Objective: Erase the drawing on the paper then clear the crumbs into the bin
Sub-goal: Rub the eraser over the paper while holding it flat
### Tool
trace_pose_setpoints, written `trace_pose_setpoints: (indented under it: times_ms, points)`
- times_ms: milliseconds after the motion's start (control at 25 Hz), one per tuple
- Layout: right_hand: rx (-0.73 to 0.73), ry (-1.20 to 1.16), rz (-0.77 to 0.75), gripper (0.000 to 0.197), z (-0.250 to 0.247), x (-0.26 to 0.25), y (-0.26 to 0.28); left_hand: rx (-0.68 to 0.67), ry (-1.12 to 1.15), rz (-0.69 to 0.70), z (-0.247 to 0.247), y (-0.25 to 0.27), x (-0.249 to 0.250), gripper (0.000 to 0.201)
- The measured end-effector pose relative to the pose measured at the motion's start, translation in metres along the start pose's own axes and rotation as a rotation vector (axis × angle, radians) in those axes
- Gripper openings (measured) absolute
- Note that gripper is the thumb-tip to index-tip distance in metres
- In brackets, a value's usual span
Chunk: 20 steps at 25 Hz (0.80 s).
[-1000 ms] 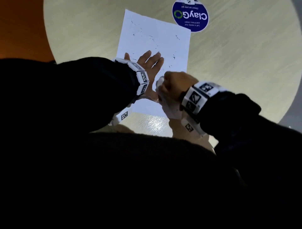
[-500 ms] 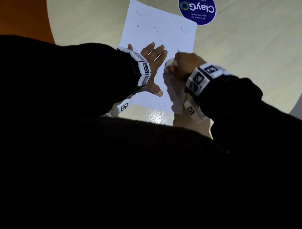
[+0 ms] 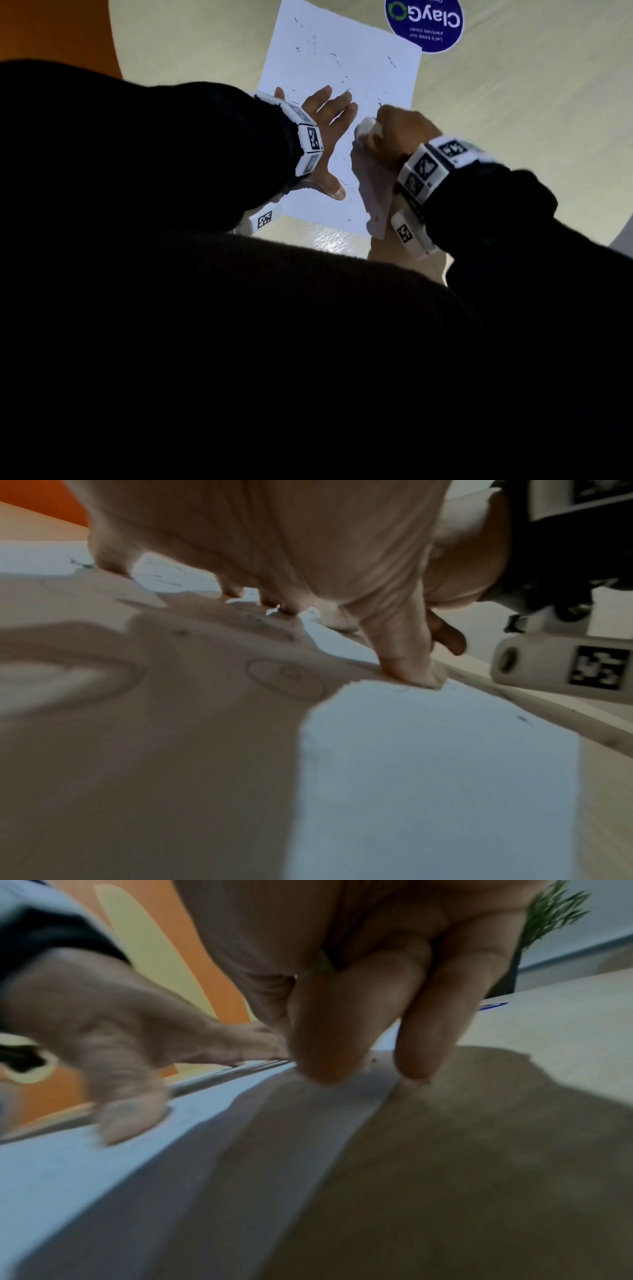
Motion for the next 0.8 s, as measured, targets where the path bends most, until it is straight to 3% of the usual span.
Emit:
trace_pose_setpoints:
  times_ms: [120,320,480,680,800]
  points:
    - [-0.022,0.074,-0.085,0.028,0.017,-0.007,0.031,-0.003,-0.032,-0.004,0.000,0.000,0.000,0.132]
    - [-0.013,-0.014,0.022,0.031,-0.004,0.001,-0.005,-0.005,-0.020,-0.013,0.000,-0.002,0.001,0.131]
    - [-0.002,0.054,-0.043,0.022,0.018,-0.008,0.034,-0.005,-0.027,-0.017,0.001,-0.002,-0.001,0.131]
    - [-0.030,-0.013,0.031,0.027,-0.004,0.003,-0.003,-0.005,-0.028,0.002,0.001,-0.002,-0.001,0.137]
    - [-0.049,0.064,-0.038,0.020,0.014,-0.006,0.026,-0.017,-0.032,-0.016,-0.001,-0.002,-0.001,0.132]
Point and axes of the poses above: each hand's wrist, its own y-axis away from the middle knuckle, its own z-axis out of the palm, x = y × z, the point moved 1 cm from there along -y, towards the middle knuckle, and after that the axes turned 12 degrees about y, right-handed, at the moved point
